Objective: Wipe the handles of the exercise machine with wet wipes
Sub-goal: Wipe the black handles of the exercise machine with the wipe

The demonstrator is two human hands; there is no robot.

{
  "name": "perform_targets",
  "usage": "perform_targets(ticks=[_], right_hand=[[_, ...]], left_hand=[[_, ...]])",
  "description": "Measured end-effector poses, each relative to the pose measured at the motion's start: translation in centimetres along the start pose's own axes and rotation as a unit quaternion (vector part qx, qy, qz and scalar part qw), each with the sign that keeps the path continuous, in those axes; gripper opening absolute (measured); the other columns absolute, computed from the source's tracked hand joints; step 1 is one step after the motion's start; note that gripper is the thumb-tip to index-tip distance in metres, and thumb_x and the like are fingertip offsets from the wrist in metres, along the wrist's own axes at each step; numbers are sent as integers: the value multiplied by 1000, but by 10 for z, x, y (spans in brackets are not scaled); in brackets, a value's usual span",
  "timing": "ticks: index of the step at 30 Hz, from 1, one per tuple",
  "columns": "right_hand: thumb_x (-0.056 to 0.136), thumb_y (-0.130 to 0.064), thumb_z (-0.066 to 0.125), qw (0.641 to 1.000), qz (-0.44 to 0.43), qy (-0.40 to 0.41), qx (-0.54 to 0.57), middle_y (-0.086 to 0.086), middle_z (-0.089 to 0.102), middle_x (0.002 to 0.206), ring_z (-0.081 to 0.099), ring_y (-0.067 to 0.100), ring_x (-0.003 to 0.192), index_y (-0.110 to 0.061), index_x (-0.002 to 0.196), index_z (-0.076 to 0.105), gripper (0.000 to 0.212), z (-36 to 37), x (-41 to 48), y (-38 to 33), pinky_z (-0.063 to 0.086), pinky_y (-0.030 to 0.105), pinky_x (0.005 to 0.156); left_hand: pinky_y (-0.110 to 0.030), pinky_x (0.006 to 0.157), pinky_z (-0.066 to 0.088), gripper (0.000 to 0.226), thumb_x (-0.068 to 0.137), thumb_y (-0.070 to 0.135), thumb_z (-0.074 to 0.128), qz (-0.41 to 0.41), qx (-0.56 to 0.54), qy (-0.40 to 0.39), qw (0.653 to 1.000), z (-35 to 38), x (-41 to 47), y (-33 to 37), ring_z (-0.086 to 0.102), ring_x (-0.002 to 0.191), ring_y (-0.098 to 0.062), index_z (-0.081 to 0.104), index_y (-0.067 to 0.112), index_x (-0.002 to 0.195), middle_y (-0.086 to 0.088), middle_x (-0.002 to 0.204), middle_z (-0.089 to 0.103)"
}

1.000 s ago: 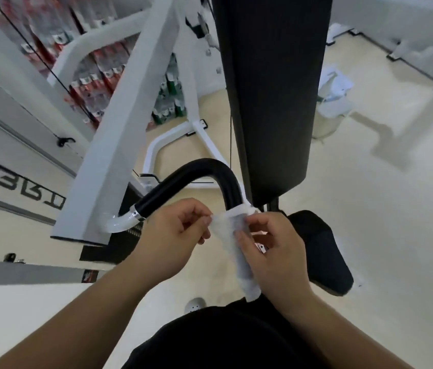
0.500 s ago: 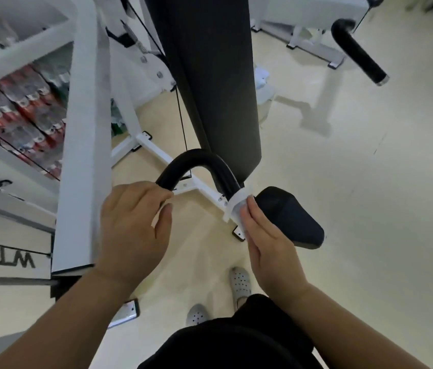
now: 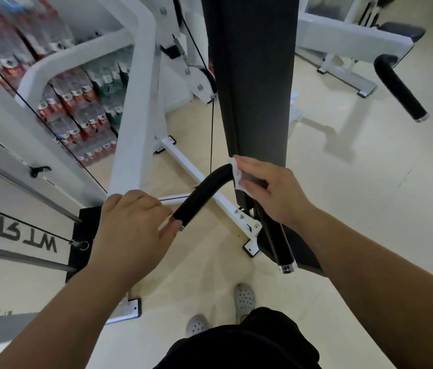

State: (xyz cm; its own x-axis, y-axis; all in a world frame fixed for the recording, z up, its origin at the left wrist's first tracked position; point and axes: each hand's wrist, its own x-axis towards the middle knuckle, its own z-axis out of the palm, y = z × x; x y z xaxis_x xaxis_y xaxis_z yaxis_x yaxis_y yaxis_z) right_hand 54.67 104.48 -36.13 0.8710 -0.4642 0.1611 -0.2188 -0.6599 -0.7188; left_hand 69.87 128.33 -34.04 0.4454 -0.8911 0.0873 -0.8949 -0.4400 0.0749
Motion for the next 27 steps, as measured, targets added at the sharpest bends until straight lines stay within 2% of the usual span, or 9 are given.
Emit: perform_targets(ticks=[4,8,11,14,18,20,23,24,27], right_hand=[[88,-14,74,995,13,-85,53,-17,70,115,64,-5,107,-23,126,69,39,-12,32,-6,47,11,96],[85,-16,77,987,-68,-147,13,-6,72,122,64,-2,114,-18,122,71,38,-9,46,-9,46,13,101],[86,-24,77,976,-129,-170,-51,-9,72,121,64,-2,114,-24,120,73,34,-2,55,-13,48,22,104],[88,-33,72,957,-193,-180,-118,-14,73,117,65,2,110,-29,116,74,28,11,58,-24,52,29,98],[94,-37,63,936,-258,-164,-175,-11,75,115,69,11,108,-26,116,75,28,29,47,-31,53,40,92],[99,-36,56,934,-267,-142,-190,-7,72,122,65,15,117,-23,121,72,31,28,38,-29,49,41,99],[103,-31,49,942,-262,-129,-165,-1,68,131,61,18,124,-21,126,70,33,13,33,-20,41,31,110],[102,-30,51,950,-243,-127,-148,-1,67,132,61,17,124,-21,126,70,31,6,34,-17,41,29,111],[95,-20,66,966,-196,-124,-113,-2,67,132,61,12,124,-21,125,70,30,-8,39,-12,49,34,105]], left_hand=[[-42,80,44,28,83,48,66,-8,-12,10,1000,4,-3,-4,67,88,-24,78,23,81,4,83,73],[-42,82,43,30,77,50,73,-34,-26,34,998,7,-1,-1,68,86,-25,79,21,84,3,83,74],[-41,83,42,33,76,51,72,-44,-35,48,997,8,-1,-1,68,86,-24,80,21,87,3,83,74],[-41,83,42,35,74,51,73,-51,-41,57,996,9,0,-1,68,86,-25,80,20,88,2,83,74],[-40,81,42,35,73,50,74,-48,-47,77,995,11,-1,-1,68,84,-25,80,18,86,1,82,74],[-41,82,43,35,74,51,74,-47,-57,86,994,11,-1,-2,69,84,-24,80,19,85,2,82,74],[-40,81,43,27,73,50,75,-40,-80,92,992,12,-1,-5,68,84,-21,80,24,79,6,78,73],[-40,80,43,24,73,49,76,-36,-90,91,991,12,-1,-5,68,83,-20,80,26,76,8,75,73],[-40,80,42,20,73,49,74,-31,-109,82,990,13,-1,-7,66,80,-17,80,30,73,13,68,71]])
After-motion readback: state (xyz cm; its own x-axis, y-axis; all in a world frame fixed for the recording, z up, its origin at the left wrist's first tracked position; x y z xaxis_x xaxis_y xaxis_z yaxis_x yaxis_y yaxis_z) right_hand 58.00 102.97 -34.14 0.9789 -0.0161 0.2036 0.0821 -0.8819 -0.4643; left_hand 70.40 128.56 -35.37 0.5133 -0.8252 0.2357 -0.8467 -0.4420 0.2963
